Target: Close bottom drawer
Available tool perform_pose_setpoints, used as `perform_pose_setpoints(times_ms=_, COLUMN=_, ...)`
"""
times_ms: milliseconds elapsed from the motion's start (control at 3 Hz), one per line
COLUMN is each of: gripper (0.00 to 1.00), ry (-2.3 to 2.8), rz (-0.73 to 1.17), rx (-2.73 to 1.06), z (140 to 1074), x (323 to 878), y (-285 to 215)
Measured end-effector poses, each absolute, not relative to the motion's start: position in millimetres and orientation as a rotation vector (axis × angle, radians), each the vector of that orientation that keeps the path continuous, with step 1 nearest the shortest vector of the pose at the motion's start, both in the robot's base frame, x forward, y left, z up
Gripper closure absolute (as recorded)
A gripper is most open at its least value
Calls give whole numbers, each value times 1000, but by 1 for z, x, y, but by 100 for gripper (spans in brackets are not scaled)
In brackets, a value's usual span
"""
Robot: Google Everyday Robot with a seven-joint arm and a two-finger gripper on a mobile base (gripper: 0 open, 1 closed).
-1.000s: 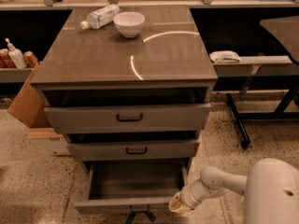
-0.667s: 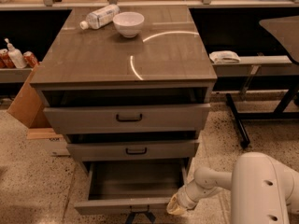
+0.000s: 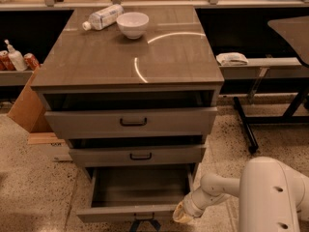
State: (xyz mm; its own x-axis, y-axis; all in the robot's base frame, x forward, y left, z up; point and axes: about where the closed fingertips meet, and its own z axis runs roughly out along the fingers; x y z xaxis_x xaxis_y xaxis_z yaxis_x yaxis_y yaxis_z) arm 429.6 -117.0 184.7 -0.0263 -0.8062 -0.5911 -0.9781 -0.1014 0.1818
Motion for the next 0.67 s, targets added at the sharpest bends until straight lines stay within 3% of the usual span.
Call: perform_pose_setpoints(times_ms=667, gripper=100, ry=1893, rz=804, rx=-1945, z=183, x=440, y=-116)
